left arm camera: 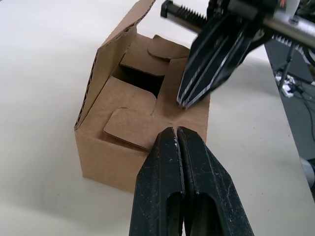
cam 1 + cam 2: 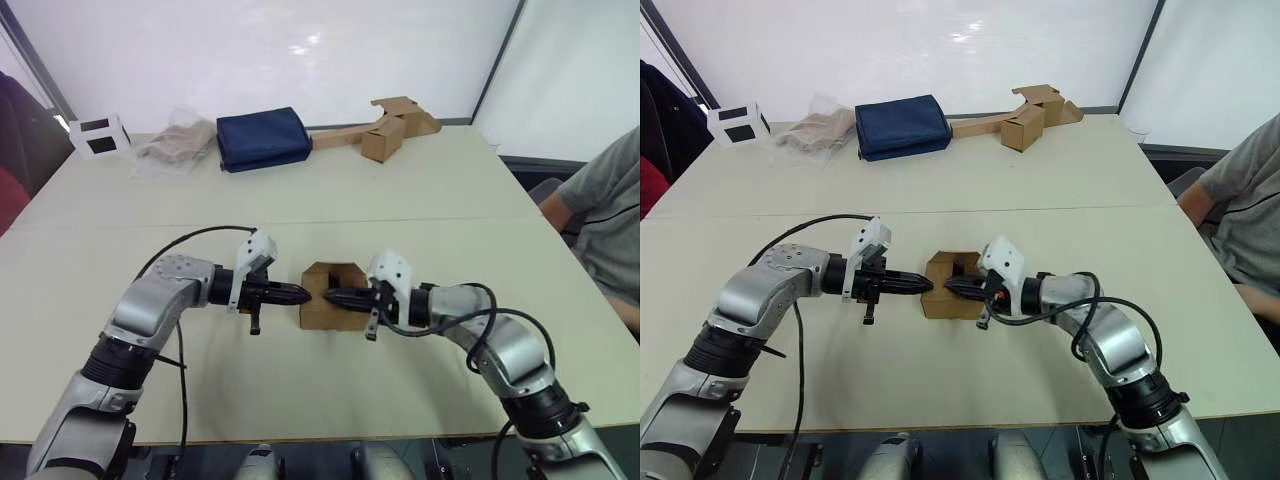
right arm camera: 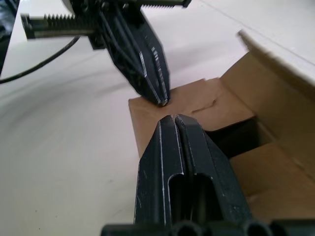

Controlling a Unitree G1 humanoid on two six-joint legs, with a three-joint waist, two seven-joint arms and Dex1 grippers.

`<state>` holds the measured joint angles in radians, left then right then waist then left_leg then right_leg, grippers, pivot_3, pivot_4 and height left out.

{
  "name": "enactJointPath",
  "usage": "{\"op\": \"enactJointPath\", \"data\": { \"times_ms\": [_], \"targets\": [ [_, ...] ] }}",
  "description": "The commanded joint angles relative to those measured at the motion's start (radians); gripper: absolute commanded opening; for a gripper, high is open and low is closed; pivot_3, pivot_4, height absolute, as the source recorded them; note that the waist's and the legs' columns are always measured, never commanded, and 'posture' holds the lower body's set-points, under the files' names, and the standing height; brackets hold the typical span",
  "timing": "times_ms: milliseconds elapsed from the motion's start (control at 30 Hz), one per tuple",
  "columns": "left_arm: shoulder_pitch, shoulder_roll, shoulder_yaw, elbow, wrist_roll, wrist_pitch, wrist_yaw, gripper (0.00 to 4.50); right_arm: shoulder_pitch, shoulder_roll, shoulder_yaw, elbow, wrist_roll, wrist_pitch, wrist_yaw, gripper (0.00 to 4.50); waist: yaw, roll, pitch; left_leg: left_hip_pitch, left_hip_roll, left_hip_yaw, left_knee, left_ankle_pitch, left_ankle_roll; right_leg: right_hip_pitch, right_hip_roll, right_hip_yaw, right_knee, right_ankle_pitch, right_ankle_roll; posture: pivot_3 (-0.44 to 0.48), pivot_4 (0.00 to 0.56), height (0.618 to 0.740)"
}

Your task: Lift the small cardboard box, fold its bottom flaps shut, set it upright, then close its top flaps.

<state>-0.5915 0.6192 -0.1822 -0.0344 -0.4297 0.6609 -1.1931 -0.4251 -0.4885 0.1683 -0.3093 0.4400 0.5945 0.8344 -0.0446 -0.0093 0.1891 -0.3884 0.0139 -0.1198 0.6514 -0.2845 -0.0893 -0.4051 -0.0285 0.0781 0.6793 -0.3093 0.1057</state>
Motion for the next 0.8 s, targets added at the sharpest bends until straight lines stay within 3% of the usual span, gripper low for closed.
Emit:
{"op": "enactJointPath", "data": {
  "times_ms": [33, 133, 267, 367, 500, 800],
  "targets": [
    [-0.003, -0.002, 0.0, 0.002, 0.006, -0.013, 0.004, 0.04, -0.092, 0.087, -0.165, -0.04, 0.194, 0.057, -0.064, 0.0, -0.001, 0.0, 0.0, 0.0, 0.0, 0.0, 0.0, 0.0, 0.0, 0.0, 0.0, 0.0, 0.0, 0.0, 0.0, 0.0, 0.15, 0.74],
    [-0.006, -0.005, 0.002, 0.005, 0.008, -0.012, 0.006, 0.04, -0.142, 0.11, -0.184, 0.0, 0.172, 0.045, -0.108, 0.0, 0.0, 0.0, 0.0, 0.0, 0.0, 0.0, 0.0, 0.0, 0.0, 0.0, 0.0, 0.0, 0.0, 0.0, 0.0, 0.0, 0.15, 0.74],
    [-0.009, -0.01, 0.006, 0.002, 0.009, -0.01, 0.015, 0.04, -0.187, 0.089, -0.09, 0.175, -0.077, -0.074, -0.226, 0.0, 0.0, 0.0, 0.0, 0.0, 0.0, 0.0, 0.0, 0.0, 0.0, 0.0, 0.0, 0.0, 0.0, 0.0, 0.0, 0.0, 0.15, 0.74],
    [-0.011, -0.012, 0.009, -0.003, 0.006, -0.005, 0.02, 0.04, -0.186, 0.082, -0.061, 0.234, -0.133, -0.117, -0.221, 0.0, 0.0, 0.0, 0.0, 0.0, 0.0, 0.0, 0.0, 0.0, 0.0, 0.0, 0.0, 0.0, 0.0, 0.0, 0.0, 0.0, 0.15, 0.74],
    [-0.01, -0.01, 0.022, -0.015, -0.009, 0.009, 0.028, 0.04, -0.133, 0.036, -0.01, 0.183, -0.126, -0.101, -0.113, 0.0, -0.002, 0.0, 0.0, -0.001, 0.0, 0.001, -0.001, 0.0, 0.0, -0.002, 0.0, 0.001, 0.0, 0.0, 0.0, 0.0, 0.15, 0.74],
    [-0.01, -0.01, 0.047, -0.023, -0.05, 0.047, 0.045, 0.04, -0.071, 0.029, -0.022, 0.091, -0.075, -0.057, -0.061, 0.0, -0.002, 0.0, 0.0, -0.001, 0.0, 0.001, -0.001, 0.0, 0.0, -0.002, 0.0, 0.0, 0.0, 0.0, 0.0, 0.0, 0.15, 0.74]
  ]
}}
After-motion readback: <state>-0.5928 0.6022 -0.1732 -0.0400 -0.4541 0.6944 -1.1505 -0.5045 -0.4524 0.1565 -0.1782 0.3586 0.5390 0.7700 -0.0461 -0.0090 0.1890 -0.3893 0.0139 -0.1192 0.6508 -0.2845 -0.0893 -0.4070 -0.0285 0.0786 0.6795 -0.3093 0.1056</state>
